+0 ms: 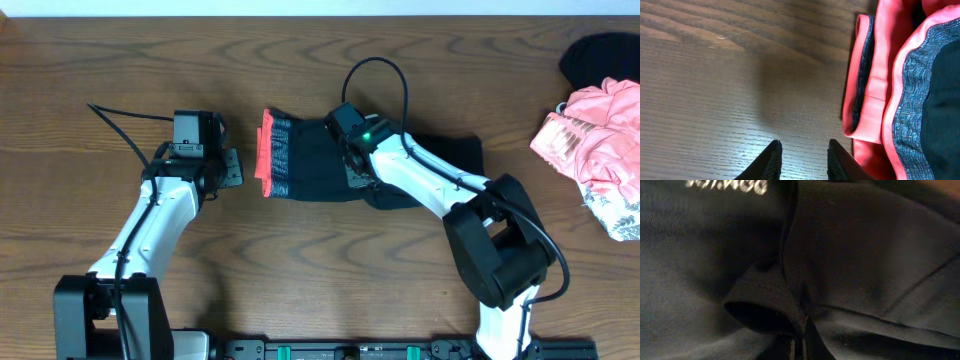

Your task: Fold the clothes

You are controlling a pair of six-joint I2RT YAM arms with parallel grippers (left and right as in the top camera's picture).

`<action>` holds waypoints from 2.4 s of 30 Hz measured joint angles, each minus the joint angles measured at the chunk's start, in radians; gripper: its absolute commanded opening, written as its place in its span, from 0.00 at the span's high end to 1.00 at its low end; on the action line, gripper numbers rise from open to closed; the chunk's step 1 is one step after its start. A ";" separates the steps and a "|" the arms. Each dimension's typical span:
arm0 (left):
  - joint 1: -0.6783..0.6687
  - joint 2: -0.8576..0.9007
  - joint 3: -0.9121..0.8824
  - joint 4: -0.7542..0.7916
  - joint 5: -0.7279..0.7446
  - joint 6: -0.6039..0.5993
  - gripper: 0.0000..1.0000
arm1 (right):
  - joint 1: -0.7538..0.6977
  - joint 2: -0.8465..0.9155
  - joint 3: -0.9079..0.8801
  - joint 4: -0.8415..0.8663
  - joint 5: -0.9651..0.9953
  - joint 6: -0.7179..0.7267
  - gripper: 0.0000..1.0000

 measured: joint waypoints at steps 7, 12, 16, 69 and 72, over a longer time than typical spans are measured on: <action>0.000 0.000 0.000 0.000 0.000 0.000 0.69 | -0.011 -0.096 0.077 0.016 0.098 0.000 0.99; 0.000 0.000 0.000 0.000 0.000 0.000 0.69 | -0.030 -0.129 0.119 0.039 0.108 0.000 0.99; 0.000 0.000 0.000 0.000 0.000 0.000 0.69 | -0.030 -0.116 0.119 0.037 0.087 0.000 0.99; 0.000 0.000 0.000 0.000 0.000 0.000 0.69 | -0.008 -0.100 0.119 -0.062 -0.035 -0.082 0.83; 0.000 0.000 0.000 0.000 0.000 0.000 0.69 | -0.067 -0.100 0.119 -0.050 -0.066 -0.078 0.83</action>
